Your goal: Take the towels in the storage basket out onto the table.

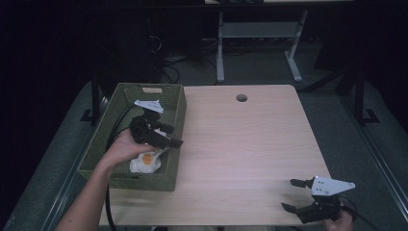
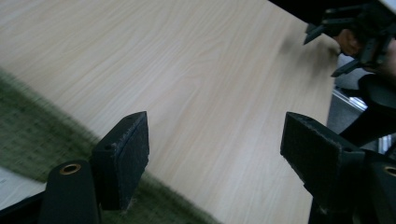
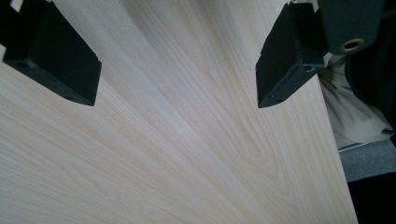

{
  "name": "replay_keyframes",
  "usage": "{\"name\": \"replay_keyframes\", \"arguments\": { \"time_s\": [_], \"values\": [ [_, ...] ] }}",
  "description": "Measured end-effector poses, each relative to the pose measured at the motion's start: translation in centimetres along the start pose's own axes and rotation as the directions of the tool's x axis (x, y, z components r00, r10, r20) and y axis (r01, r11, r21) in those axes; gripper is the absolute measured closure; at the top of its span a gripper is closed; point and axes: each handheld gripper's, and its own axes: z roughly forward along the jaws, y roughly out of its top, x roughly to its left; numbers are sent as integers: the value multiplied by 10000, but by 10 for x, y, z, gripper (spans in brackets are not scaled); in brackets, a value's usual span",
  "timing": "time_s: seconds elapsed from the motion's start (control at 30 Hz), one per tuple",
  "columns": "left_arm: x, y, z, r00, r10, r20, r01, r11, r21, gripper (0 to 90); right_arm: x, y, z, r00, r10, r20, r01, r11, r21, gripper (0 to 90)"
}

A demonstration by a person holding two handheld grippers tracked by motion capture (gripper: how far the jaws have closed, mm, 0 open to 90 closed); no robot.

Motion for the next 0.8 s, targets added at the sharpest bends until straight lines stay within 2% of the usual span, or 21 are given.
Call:
{"name": "replay_keyframes", "arguments": {
  "time_s": [0.07, 0.1, 0.23, 0.3, 0.37, 0.5, 0.63, 0.7, 0.77, 0.8],
  "values": [
    [3, -3, -4, 9999, -74, -116, 73, 10000, -63, 240, 0, 0, 0, 10000, 0, -6, 0, 10000, -5, 138],
    [9, -9, -8, 9993, -329, -167, 326, 9993, -198, 241, 0, 0, 0, 10000, 0, -5, 0, 10000, -2, 138],
    [18, -16, -13, 9975, -637, -316, 630, 9978, -226, 242, 0, 0, 0, 10000, 4, 7, -4, 10000, -8, 138],
    [24, -23, -17, 9947, -899, -501, 886, 9957, -276, 242, 0, -1, -1, 10000, 13, 0, -13, 10000, -9, 138],
    [30, -27, -18, 9918, -1169, -512, 1159, 9930, -211, 241, 0, 0, -1, 10000, 10, 1, -10, 10000, -19, 138],
    [35, -31, -18, 9895, -1187, -830, 1193, 9929, 26, 241, 0, -1, 0, 10000, 15, 13, -15, 10000, -6, 138],
    [47, -41, -19, 9771, -1576, -1428, 1620, 9866, 197, 240, 0, -1, -1, 10000, 15, 9, -15, 10000, -22, 138],
    [48, -42, -20, 9755, -1587, -1522, 1642, 9861, 245, 248, 0, -1, -1, 10000, 14, 5, -14, 10000, -31, 138],
    [51, -46, -20, 9695, -1709, -1755, 1829, 9816, 549, 264, 1, -1, -1, 10000, 14, 5, -14, 10000, -17, 138],
    [51, -46, -20, 9695, -1709, -1755, 1829, 9816, 549, 265, 1, -1, -1, 10000, 14, 5, -14, 10000, -17, 138]
  ]
}}
